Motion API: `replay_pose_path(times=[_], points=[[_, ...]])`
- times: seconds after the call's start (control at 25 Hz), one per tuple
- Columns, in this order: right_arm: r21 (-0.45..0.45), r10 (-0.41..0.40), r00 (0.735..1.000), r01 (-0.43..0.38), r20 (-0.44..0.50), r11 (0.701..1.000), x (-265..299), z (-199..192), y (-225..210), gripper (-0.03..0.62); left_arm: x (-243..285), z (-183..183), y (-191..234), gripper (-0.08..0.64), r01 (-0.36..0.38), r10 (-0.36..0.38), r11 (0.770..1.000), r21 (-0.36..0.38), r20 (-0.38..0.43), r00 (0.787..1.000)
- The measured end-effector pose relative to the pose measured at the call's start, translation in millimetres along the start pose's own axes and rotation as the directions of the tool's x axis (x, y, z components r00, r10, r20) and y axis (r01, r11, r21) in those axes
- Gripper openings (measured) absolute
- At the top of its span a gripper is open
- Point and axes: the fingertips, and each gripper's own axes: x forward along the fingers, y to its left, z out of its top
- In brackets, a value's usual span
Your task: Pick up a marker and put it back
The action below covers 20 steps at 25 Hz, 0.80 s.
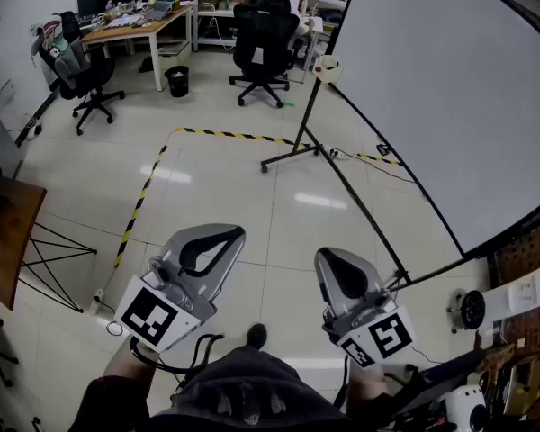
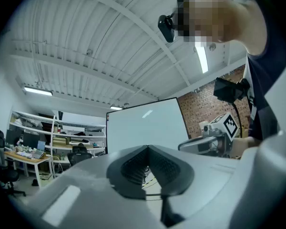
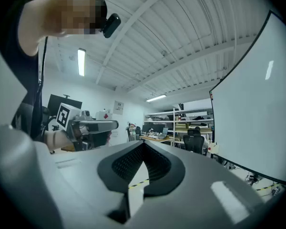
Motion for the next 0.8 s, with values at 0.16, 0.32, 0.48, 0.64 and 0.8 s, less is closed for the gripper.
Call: replay_pose_path(times=[0.16,0.32,0.48,0.64,0.8], points=[[-0.001,0.034,0.999,-0.034,0.008,0.999,29.0,2.5,-53.4,0.002,55.8,-9.6,24.8,0.006,-0.014,0.014,1.0,0.001,0.003,1.0],[-0.027,0.065,0.998,-0.065,-0.002,0.998,62.0,2.7,-91.3,0.002,97.8,-16.8,52.4,0.006,-0.028,0.028,1.0,0.008,-0.002,1.0],[-0.039,0.089,0.996,-0.089,0.007,0.995,99.4,5.1,-123.8,0.002,131.3,-25.6,92.2,0.006,-0.043,0.043,0.999,0.009,0.001,0.999],[-0.05,0.075,0.997,-0.074,0.003,0.996,146.4,2.7,-161.5,0.002,168.9,-39.2,137.4,0.006,-0.023,0.023,1.0,0.015,0.008,1.0],[-0.059,0.035,0.999,-0.035,-0.002,0.998,203.8,2.9,-198.0,0.002,207.4,-51.1,195.4,0.006,0.026,-0.026,1.0,-0.005,0.013,1.0]])
